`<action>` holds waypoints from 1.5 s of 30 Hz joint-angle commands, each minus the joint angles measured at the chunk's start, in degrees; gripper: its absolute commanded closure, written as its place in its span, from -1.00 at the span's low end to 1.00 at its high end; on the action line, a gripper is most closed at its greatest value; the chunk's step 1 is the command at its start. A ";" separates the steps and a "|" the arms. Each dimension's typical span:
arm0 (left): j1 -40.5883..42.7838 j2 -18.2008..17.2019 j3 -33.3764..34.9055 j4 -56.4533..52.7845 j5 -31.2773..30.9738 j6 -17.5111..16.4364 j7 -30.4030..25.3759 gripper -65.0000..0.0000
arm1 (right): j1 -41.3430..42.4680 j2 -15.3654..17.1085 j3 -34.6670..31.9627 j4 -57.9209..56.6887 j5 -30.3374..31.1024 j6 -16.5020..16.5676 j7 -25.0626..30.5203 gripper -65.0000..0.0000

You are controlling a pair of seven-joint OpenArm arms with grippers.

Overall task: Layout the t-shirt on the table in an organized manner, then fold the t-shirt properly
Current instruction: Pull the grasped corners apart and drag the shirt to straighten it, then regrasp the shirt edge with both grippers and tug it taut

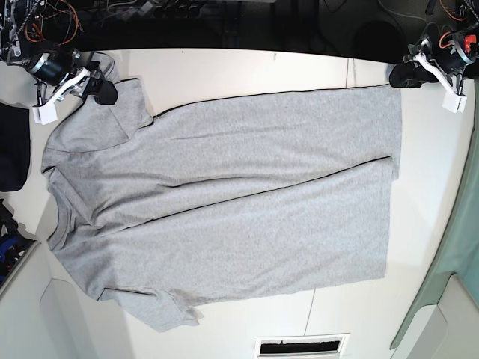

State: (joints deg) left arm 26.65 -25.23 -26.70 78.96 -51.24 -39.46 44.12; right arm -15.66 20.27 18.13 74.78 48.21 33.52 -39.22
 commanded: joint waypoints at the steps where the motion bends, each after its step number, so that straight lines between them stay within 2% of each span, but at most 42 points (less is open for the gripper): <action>1: -0.68 -1.03 -0.55 0.59 -0.22 -0.54 -0.98 0.03 | -0.24 0.83 0.02 0.22 -1.90 -0.50 -1.75 0.13; 8: -3.21 -0.94 -0.52 0.57 2.43 0.33 -2.38 0.03 | -0.24 0.83 0.02 0.22 -2.12 -0.50 -1.73 0.13; 14: -3.61 0.52 -0.17 0.57 5.01 1.11 -2.58 0.03 | -0.22 0.81 0.02 0.22 -2.12 -0.50 -1.70 0.13; 21: -3.63 0.61 5.97 0.57 8.07 1.09 -5.18 0.03 | -0.22 0.81 0.02 0.22 -2.12 -0.50 -1.73 0.13; 22: -3.63 0.61 7.41 0.57 9.29 1.09 -6.64 0.09 | -0.22 0.81 0.00 0.22 -2.12 -0.50 -1.70 0.13; 23: -3.63 0.61 8.79 0.57 10.69 1.09 -8.37 0.27 | -0.22 0.83 0.02 0.22 -2.12 -0.50 -1.73 0.18; 26: -3.61 0.61 11.04 0.57 15.06 1.09 -12.68 1.00 | -0.22 0.85 0.02 0.22 -2.12 -0.50 -1.70 0.62; 28: -3.63 0.57 10.86 0.59 15.26 1.09 -13.16 1.00 | -0.24 0.85 0.02 0.24 -2.12 -0.50 -1.73 0.99; 33: -3.58 0.26 5.27 0.76 11.04 -0.54 -10.40 1.00 | -0.26 0.85 3.72 1.53 -2.12 -0.48 -3.10 1.00; 38: -0.42 -1.55 -1.97 4.09 -1.75 -0.54 -3.56 1.00 | -1.40 0.85 12.24 7.50 -0.37 -0.37 -7.52 1.00; 41: 3.08 -3.43 -2.91 7.34 -7.19 -0.54 -2.54 1.00 | -2.95 1.11 15.30 11.47 0.44 -0.26 -8.24 1.00; 45: 6.21 -4.28 -2.91 12.24 -10.43 -0.54 -0.63 1.00 | -5.38 1.92 15.76 15.04 0.48 -0.26 -8.22 1.00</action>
State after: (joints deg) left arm 32.80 -28.34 -28.86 90.35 -60.60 -39.88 44.38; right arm -20.88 20.82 33.06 88.97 48.18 33.34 -48.49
